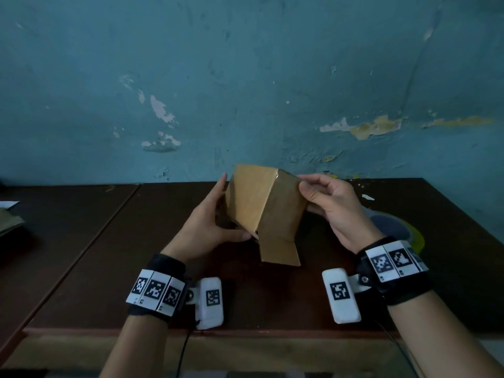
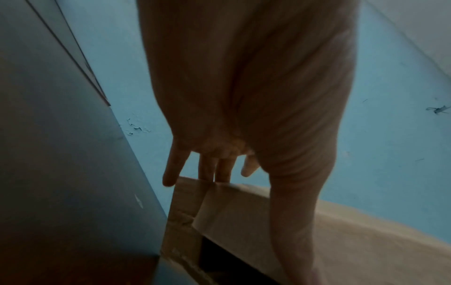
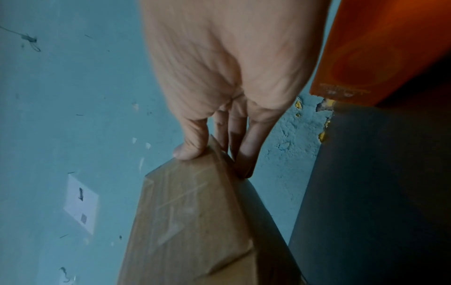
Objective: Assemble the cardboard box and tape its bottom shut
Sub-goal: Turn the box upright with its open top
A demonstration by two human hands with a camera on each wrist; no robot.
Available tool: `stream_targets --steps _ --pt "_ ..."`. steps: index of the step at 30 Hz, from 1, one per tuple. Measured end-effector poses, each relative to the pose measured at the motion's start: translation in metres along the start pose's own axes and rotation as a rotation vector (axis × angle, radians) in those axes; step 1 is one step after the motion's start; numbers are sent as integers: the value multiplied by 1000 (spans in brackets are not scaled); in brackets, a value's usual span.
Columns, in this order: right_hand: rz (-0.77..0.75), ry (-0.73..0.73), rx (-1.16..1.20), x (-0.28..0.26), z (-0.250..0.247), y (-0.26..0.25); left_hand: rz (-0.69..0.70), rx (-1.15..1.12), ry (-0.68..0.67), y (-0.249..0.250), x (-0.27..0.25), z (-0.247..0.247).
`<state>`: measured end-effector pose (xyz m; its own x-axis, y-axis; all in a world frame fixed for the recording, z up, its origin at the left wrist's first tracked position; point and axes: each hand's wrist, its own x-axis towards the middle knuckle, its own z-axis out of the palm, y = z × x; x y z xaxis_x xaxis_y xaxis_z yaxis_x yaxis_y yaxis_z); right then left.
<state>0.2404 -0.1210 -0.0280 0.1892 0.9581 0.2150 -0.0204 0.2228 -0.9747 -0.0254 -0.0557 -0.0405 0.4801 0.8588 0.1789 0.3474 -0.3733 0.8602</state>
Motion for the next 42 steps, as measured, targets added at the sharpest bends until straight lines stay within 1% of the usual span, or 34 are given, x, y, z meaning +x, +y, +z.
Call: stream_targets --steps 3,6,8,11,12,16,19,22,26,30,34,36,40,42 --pt "66 37 30 2 -3 -1 6 8 82 4 -4 -2" --pt "132 26 13 2 -3 -2 24 -34 170 5 -6 -2" --pt "168 13 21 2 -2 -2 43 -31 163 4 -7 -4" --pt "194 15 37 1 -1 -3 68 51 52 3 -6 -6" --pt "200 16 46 1 -1 -4 81 61 53 3 -6 -6" --pt "266 3 20 -1 -3 -5 130 27 189 0 -3 -5" --pt "305 -8 -78 -1 -1 -5 135 15 222 -2 -2 -7" --pt "279 -8 -201 3 -3 -1 146 1 240 1 -4 -7" --pt "195 -5 -266 3 -3 -4 140 21 281 2 -5 -7" --pt "139 -42 -243 -3 1 -11 109 -17 389 6 -4 -6" --pt "90 -131 -184 -11 6 -20 122 -63 458 15 -7 -7" --pt "79 -147 -142 -15 7 -23 132 -93 492 19 -8 -6" --pt "80 -213 -126 -15 7 -20 108 -221 511 24 -7 -1" --pt "107 -262 -139 -13 8 -17 99 -235 525 25 -6 0"
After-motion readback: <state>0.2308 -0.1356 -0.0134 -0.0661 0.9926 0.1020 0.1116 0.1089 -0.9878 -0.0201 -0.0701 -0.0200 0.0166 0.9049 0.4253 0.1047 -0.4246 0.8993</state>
